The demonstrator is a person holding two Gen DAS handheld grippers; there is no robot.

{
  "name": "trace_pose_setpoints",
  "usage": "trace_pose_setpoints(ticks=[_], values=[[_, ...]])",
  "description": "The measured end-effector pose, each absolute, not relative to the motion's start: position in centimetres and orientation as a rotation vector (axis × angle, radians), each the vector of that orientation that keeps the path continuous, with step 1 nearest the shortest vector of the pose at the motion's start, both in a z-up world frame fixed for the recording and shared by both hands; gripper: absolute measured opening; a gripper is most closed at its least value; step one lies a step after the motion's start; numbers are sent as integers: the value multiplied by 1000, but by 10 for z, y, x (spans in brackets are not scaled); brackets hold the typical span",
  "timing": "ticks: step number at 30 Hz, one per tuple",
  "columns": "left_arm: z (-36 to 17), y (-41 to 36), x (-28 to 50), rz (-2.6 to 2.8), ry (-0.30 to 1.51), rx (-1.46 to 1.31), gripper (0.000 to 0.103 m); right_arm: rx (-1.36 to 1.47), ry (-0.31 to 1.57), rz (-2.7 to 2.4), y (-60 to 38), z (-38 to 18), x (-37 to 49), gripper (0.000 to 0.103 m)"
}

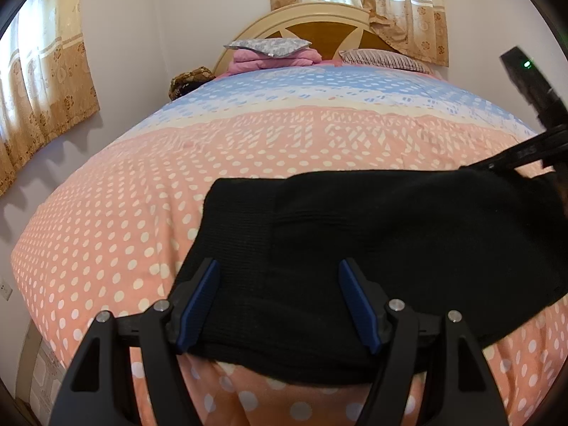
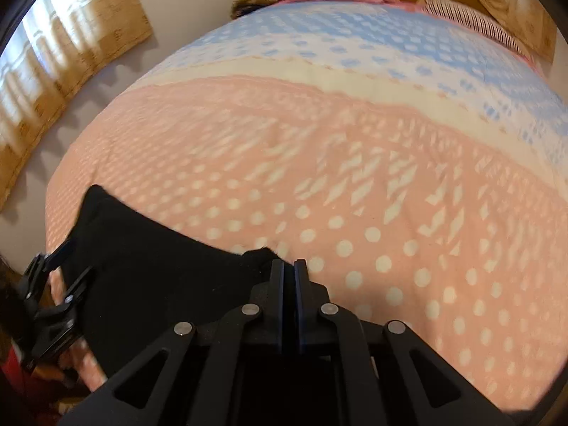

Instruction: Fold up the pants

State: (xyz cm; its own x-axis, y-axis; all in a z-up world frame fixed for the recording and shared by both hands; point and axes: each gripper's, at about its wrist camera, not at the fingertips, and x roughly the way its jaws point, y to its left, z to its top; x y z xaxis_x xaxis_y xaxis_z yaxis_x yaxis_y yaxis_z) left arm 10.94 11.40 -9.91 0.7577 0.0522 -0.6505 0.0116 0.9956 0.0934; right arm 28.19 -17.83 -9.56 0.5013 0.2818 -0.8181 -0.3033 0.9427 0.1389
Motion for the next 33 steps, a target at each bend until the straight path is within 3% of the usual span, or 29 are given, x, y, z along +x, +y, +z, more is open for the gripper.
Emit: trace_pose_setpoints(ticks=[7, 10, 14, 16, 17, 18, 19, 25, 28, 29, 30, 32, 33], values=[[-99, 114, 108, 25, 704, 90, 73, 7, 903, 328, -177, -94, 291, 0], [-99, 114, 107, 29, 706, 88, 73, 185, 788, 269, -219, -59, 271, 4], [-98, 113, 109, 45, 718, 83, 73, 187, 690, 76, -287, -21, 242, 5], [-98, 112, 110, 51, 721, 85, 73, 202, 681, -85, -336, -14, 233, 24], [-98, 112, 110, 54, 722, 87, 74, 236, 710, -201, -370, -14, 232, 58], [-98, 112, 111, 57, 722, 87, 74, 276, 735, -271, -397, -17, 233, 82], [-98, 112, 111, 60, 724, 87, 74, 312, 745, -315, -418, -20, 233, 82], [-98, 112, 113, 72, 735, 93, 74, 365, 907, -472, -482, -58, 264, 82], [-98, 112, 113, 75, 740, 91, 74, 329, 979, -516, -487, -76, 270, 76], [-99, 112, 113, 78, 741, 92, 75, 320, 971, -530, -486, -72, 268, 54], [-99, 112, 113, 81, 742, 94, 75, 323, 965, -528, -488, -68, 265, 25], [-99, 111, 113, 85, 743, 94, 75, 377, 949, -493, -500, -64, 250, 6], [-99, 111, 113, 86, 743, 95, 75, 416, 934, -477, -506, -60, 241, 5]])
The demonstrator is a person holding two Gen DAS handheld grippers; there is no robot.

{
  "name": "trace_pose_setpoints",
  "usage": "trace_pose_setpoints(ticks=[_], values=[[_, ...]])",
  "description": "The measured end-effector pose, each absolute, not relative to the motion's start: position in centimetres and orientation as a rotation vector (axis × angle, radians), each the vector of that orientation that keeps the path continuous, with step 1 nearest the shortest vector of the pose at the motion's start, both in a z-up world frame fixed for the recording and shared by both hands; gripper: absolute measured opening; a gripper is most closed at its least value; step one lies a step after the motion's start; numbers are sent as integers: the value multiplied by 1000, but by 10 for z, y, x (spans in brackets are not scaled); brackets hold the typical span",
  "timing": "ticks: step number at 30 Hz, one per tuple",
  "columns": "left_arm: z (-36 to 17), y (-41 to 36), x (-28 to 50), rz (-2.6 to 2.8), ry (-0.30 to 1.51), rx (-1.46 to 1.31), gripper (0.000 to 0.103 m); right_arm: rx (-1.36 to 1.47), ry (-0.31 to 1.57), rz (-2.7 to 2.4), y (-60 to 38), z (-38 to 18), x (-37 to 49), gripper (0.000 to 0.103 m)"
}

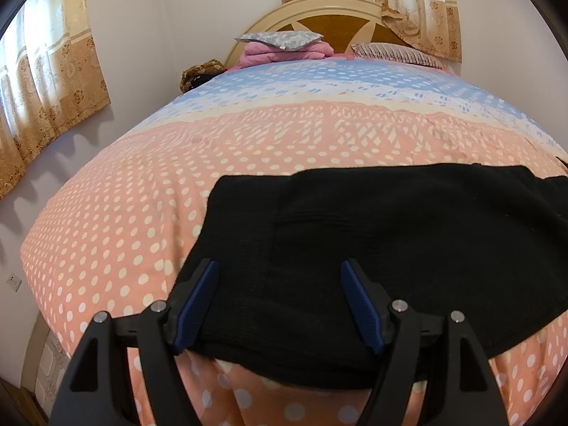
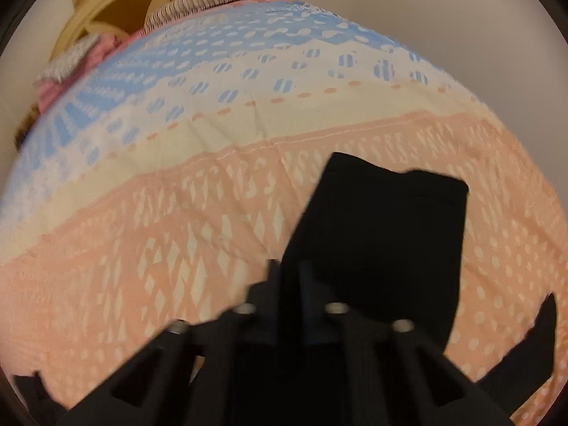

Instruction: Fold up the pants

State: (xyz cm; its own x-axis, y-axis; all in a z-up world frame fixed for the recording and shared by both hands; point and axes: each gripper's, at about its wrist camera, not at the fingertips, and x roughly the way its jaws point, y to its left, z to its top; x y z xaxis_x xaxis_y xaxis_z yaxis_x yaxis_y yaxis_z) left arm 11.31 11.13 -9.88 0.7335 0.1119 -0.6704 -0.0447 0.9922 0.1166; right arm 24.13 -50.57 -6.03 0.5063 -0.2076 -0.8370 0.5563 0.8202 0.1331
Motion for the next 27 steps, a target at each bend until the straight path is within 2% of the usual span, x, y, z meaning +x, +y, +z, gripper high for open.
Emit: trace_pose_setpoints(ticks=[4, 7, 10, 17, 19, 23, 25, 26, 27], values=[[-98, 111, 114, 88, 749, 95, 75, 589, 742, -406, -523, -40, 174, 5], [-99, 111, 114, 93, 750, 94, 76, 710, 530, -421, -531, -23, 90, 5], [-99, 110, 114, 96, 748, 96, 76, 794, 415, -484, -541, -35, 14, 5], [-98, 110, 114, 101, 755, 99, 77, 1009, 424, -657, -566, -115, -83, 1], [-98, 109, 115, 103, 757, 107, 77, 1028, 380, -653, -566, -120, -96, 0], [-90, 108, 113, 125, 767, 116, 77, 1025, 256, -610, -574, -94, -112, 2], [-79, 104, 108, 133, 748, 119, 77, 982, 254, -590, -577, -77, -110, 6], [-72, 100, 103, 133, 722, 117, 77, 948, 273, -582, -581, -68, -104, 17], [-67, 96, 101, 129, 701, 115, 77, 932, 284, -573, -585, -64, -99, 44]])
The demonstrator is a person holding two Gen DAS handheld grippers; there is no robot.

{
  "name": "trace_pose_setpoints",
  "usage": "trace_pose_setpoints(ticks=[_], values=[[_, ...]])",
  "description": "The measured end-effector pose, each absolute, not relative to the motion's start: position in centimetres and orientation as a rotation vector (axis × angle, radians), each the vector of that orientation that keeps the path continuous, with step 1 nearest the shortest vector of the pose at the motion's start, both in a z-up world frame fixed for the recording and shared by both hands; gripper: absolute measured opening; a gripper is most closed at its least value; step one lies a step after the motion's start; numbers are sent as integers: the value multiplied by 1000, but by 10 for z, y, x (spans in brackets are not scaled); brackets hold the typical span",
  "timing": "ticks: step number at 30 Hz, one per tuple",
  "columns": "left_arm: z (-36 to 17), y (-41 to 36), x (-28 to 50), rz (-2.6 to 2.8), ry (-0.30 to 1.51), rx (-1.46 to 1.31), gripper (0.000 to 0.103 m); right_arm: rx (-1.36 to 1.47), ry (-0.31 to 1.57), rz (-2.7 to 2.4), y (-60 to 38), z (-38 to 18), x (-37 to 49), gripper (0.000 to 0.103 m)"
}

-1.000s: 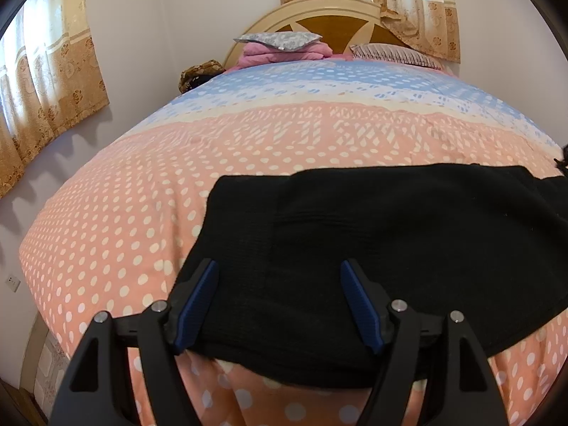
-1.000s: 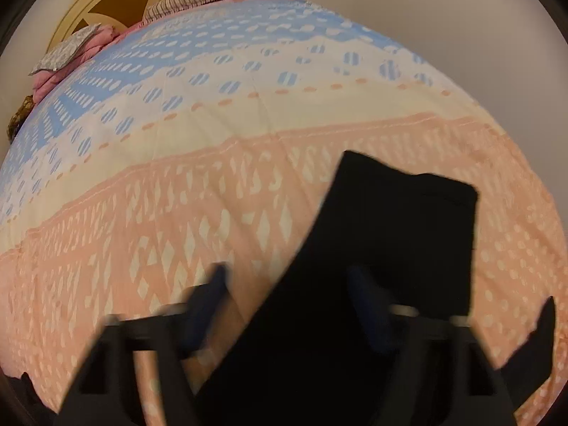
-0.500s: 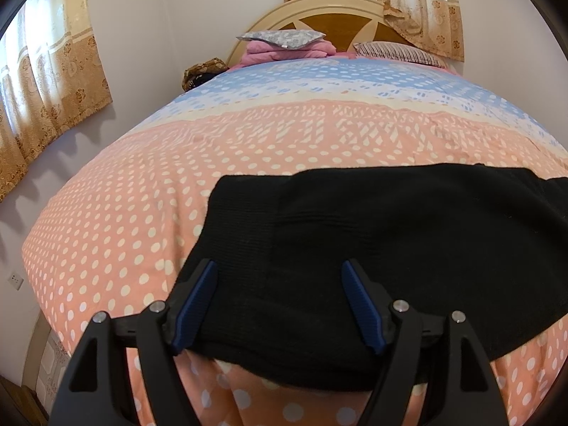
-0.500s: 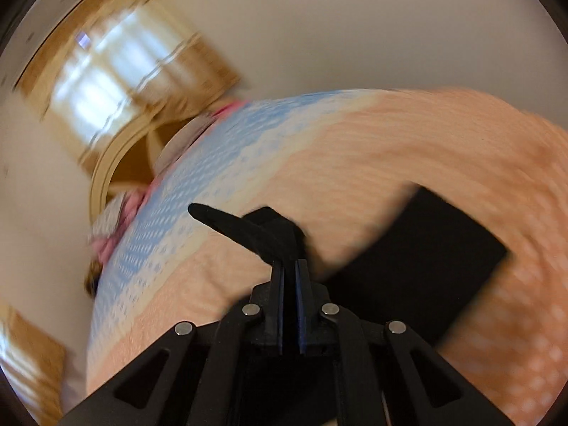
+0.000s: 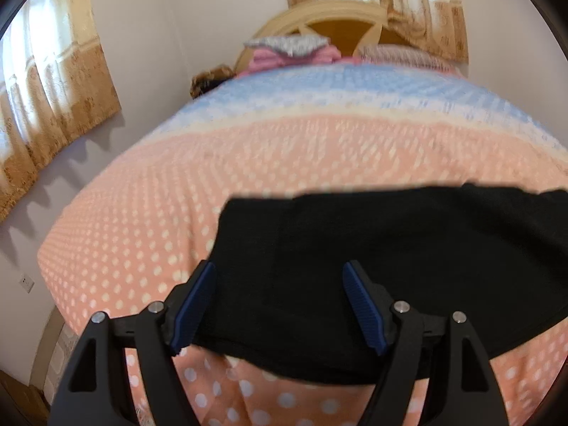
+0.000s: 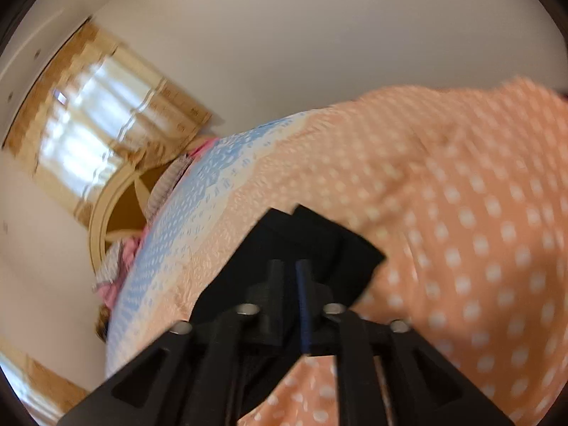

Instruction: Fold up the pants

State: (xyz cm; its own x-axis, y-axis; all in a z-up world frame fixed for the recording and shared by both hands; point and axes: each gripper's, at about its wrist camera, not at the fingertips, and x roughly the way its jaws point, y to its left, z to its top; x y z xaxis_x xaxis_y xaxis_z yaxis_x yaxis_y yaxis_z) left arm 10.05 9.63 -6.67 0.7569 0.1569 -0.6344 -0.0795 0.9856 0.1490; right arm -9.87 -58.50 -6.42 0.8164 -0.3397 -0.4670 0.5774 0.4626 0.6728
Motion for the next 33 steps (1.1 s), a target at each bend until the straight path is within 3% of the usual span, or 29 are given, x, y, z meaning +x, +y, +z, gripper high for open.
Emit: trace_pose_setpoints(ticks=[1, 2, 5, 8, 11, 20, 23, 26, 33], values=[[-58, 90, 97, 117, 673, 110, 78, 916, 299, -559, -588, -61, -92, 65], [-51, 83, 95, 98, 656, 101, 78, 912, 303, -561, -589, -61, -90, 78], [-39, 59, 95, 21, 642, 85, 90, 929, 329, -583, -594, -75, -83, 78], [-34, 32, 95, -55, 626, 95, 91, 901, 414, -629, -596, -89, -63, 41], [-37, 2, 98, -134, 650, 94, 91, 866, 481, -677, -594, -99, -48, 40], [-69, -46, 103, -212, 796, 64, 91, 1027, 364, -764, -604, -108, -63, 40], [-83, -44, 102, -196, 844, 53, 93, 953, 382, -717, -603, -106, -53, 40], [-82, -35, 101, -176, 854, 5, 101, 912, 393, -677, -602, -104, -51, 8], [-81, -38, 98, -170, 848, 24, 102, 847, 338, -660, -582, -85, -78, 8]])
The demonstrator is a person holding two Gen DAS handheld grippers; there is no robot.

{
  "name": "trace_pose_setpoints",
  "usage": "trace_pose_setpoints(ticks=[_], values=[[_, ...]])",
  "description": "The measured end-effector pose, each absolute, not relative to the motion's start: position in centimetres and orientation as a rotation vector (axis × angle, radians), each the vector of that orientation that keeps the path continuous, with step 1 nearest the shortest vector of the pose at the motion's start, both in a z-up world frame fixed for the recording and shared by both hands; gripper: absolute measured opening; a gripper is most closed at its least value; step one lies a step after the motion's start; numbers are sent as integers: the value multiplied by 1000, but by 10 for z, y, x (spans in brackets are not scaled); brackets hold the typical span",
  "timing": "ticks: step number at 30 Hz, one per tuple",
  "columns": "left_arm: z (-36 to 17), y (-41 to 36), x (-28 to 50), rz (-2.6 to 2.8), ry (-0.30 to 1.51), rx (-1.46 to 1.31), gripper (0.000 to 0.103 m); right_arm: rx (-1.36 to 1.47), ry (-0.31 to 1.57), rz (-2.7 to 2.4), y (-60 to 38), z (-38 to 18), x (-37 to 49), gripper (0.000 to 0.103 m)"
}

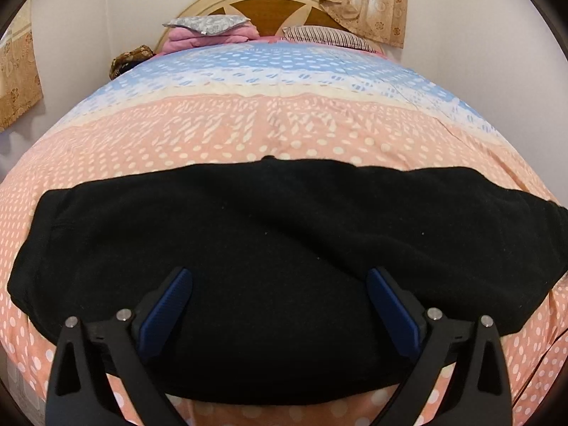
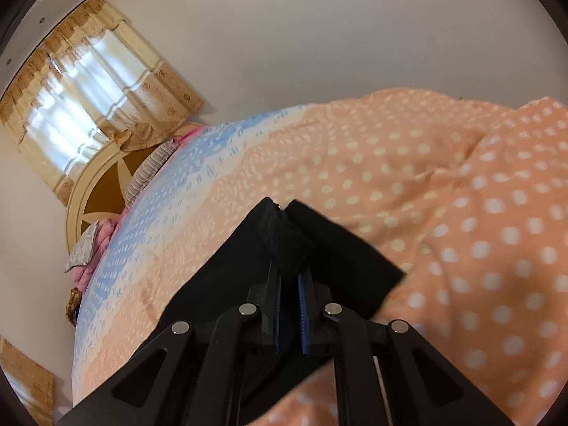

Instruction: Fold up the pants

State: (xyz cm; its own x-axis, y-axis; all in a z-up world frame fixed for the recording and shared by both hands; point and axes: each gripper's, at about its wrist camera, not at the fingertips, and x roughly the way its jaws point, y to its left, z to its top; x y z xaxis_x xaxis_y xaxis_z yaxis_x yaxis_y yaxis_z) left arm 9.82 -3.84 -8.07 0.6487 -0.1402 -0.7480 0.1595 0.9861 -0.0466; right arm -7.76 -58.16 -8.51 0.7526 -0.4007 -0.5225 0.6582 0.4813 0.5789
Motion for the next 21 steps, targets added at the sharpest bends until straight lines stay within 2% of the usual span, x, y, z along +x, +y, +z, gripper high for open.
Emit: trace_pose_setpoints(ticks=[3, 7, 12, 13, 15, 17, 19, 21], values=[[-80, -39, 102, -178, 854, 34, 102, 853, 351, -694, -585, -86, -91, 8], [-76, -44, 102, -179, 839, 87, 101, 902, 458, -668, -601, -116, -85, 6], [-56, -55, 92, -230, 760, 173, 101, 903, 501, -651, -612, -111, -81, 15], [-51, -57, 91, -241, 743, 182, 101, 941, 471, -661, -614, -109, -90, 19], [-41, -64, 91, -276, 714, 192, 101, 959, 387, -783, -608, -99, -111, 34], [-35, -77, 91, -315, 693, 201, 101, 844, 334, -971, -595, -80, -124, 34], [-34, -96, 93, -356, 686, 208, 101, 730, 294, -887, -583, -65, -114, 34], [-34, -115, 94, -401, 694, 199, 101, 634, 361, -778, -568, -54, -86, 34]])
